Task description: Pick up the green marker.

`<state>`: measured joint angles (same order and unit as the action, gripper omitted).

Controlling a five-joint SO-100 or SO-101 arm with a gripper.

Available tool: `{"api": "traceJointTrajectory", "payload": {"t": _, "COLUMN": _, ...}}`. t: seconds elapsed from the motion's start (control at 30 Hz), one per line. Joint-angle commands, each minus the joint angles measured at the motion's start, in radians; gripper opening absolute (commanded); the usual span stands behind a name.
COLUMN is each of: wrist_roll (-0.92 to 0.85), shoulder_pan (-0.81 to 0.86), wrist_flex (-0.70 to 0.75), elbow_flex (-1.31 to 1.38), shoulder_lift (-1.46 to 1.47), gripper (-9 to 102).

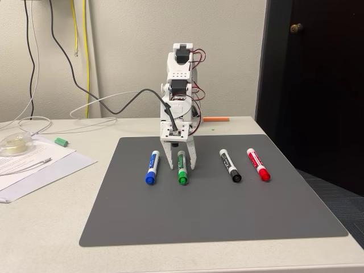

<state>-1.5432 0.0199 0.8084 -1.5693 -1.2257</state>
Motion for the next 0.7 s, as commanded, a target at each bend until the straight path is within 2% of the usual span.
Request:
{"api": "traceJointTrajectory", "payload": {"t": 0.0, "wrist_roll": -0.002, "shoulder_pan": -0.011, "wrist_flex": 0.008, "elbow_flex": 0.035, "shoulder_lift": -0.008, "gripper": 23}}
{"api": "traceJointTrajectory", "payload": {"t": 0.27, "wrist_roll": 0.012, "shoulder_pan": -0.017, "wrist_flex": -0.005, "elbow_flex": 0.034, "shoulder_lift": 0.008, "gripper": 12}}
{"api": "traceJointTrajectory", "payload": {"t": 0.67, "wrist_roll": 0.015, "shoulder_pan": -0.017, "wrist_flex": -0.012, "elbow_flex": 0.031, "shoulder_lift": 0.011, "gripper": 7}}
